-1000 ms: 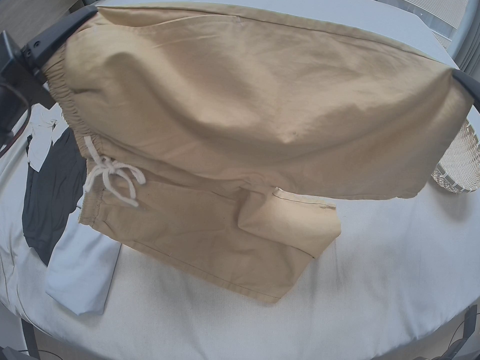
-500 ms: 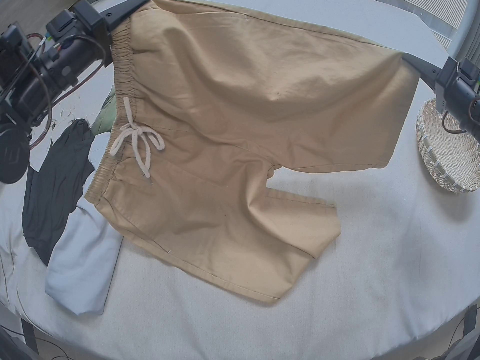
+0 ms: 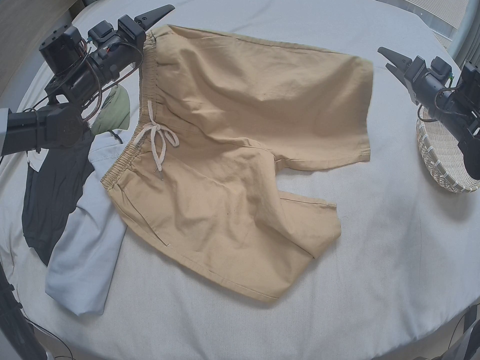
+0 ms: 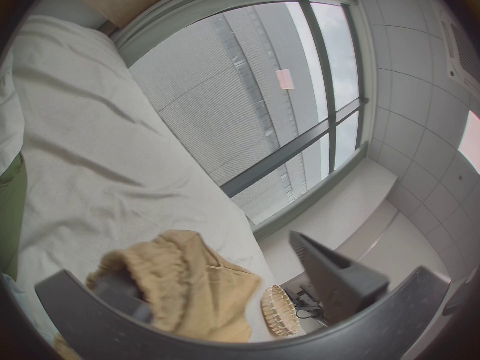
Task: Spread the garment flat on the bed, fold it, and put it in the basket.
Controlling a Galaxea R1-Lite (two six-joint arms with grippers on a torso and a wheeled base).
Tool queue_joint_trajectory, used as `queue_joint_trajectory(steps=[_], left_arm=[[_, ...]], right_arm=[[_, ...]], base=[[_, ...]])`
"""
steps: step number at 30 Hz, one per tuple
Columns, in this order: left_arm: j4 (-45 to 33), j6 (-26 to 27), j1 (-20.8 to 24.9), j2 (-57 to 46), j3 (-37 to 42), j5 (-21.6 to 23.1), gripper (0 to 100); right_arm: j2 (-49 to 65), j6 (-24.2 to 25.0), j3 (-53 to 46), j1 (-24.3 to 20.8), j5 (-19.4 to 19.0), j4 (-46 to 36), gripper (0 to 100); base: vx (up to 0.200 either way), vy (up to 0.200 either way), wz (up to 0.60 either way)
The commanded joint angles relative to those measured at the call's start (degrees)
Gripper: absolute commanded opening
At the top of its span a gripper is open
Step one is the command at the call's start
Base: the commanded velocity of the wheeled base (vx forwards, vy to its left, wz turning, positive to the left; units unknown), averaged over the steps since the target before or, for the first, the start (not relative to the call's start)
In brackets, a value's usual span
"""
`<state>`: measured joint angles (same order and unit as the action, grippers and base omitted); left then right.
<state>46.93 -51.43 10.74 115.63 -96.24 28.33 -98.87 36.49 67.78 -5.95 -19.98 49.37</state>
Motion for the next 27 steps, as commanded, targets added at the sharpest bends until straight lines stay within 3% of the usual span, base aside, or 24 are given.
queue_joint_trajectory(steps=[1,8,12,18,23,27], left_arm=[[-7.03,0.37,-2.92,2.94,-2.1,-0.65,100],[-19.6,3.97,-5.11,-1.81,-0.79,-1.44,100],[-22.76,6.17,-6.43,-2.95,-1.14,-3.28,100],[-23.73,6.96,-7.84,-7.7,2.29,-3.9,100],[-23.03,6.78,-8.02,-17.72,14.07,-1.7,100],[-22.24,6.61,-9.16,-28.7,28.22,5.59,100]], right_arm=[[3.24,-0.19,-7.93,-0.29,0.03,0.73,100],[12.91,-0.54,-20.14,-6.0,0.12,0.73,100],[17.39,-2.38,-26.38,-8.99,0.2,0.46,100],[20.91,-3.35,-35.0,-9.96,0.29,0.64,100],[21.08,-3.35,-40.45,-10.05,0.12,0.99,100],[20.56,-3.0,-43.87,-10.05,0.03,1.08,100]], base=[[0.0,0.0,0.0],[0.0,0.0,0.0],[0.0,0.0,0.0],[0.0,0.0,0.0],[0.0,0.0,0.0],[0.0,0.0,0.0]])
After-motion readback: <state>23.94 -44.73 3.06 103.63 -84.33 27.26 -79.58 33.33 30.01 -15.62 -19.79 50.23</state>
